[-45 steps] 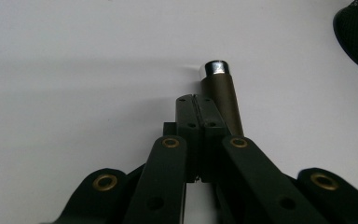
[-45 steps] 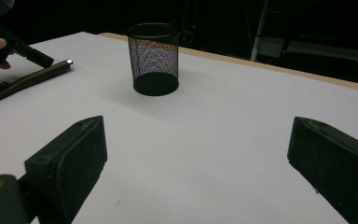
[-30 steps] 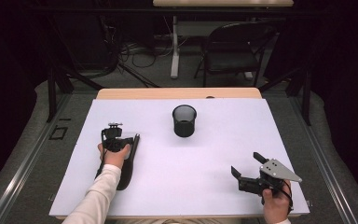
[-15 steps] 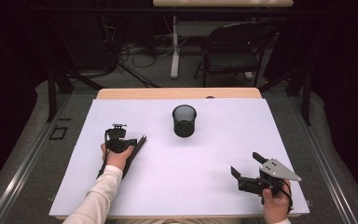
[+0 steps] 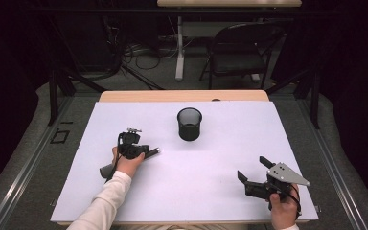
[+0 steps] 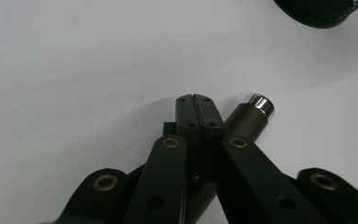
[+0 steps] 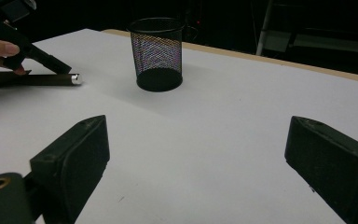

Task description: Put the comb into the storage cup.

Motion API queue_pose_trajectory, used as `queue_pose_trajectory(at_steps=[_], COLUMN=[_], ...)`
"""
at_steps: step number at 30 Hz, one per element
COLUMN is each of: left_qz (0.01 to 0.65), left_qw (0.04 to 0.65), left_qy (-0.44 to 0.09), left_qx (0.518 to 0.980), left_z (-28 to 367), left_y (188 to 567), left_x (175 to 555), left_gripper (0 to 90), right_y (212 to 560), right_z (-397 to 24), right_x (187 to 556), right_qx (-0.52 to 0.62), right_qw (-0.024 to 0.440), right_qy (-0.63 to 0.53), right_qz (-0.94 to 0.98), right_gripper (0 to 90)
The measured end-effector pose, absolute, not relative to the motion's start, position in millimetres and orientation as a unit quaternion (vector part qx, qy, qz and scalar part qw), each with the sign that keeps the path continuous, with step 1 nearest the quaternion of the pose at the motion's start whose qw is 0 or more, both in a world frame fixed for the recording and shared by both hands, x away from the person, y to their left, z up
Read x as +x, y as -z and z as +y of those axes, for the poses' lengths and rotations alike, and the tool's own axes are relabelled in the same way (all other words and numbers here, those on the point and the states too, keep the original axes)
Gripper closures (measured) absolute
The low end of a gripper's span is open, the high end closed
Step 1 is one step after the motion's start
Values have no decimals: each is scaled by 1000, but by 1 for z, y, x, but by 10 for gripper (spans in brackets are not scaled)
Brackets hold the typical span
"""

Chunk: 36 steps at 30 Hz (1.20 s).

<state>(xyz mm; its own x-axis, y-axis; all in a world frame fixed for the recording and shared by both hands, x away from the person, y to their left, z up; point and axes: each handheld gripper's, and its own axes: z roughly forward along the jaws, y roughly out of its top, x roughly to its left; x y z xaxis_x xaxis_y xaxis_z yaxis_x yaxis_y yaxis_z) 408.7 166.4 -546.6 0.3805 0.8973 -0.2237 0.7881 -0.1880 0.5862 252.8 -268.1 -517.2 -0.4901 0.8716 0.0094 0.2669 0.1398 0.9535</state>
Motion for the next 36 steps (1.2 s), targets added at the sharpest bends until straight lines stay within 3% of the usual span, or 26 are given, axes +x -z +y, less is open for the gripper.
queue_pose_trajectory(at_steps=[19, 36], left_qz=[493, 466], left_qw=[320, 310], left_qy=[-66, -51], left_qx=[806, 827], left_z=[136, 136], left_y=[545, 543], left_x=[387, 360], left_gripper=[900, 900], right_y=[517, 517], right_z=[-268, -268], right_x=[253, 253], right_qx=[409, 410], right_qw=[294, 295], right_qy=[-513, -511], right_qz=[695, 696], right_gripper=[65, 66])
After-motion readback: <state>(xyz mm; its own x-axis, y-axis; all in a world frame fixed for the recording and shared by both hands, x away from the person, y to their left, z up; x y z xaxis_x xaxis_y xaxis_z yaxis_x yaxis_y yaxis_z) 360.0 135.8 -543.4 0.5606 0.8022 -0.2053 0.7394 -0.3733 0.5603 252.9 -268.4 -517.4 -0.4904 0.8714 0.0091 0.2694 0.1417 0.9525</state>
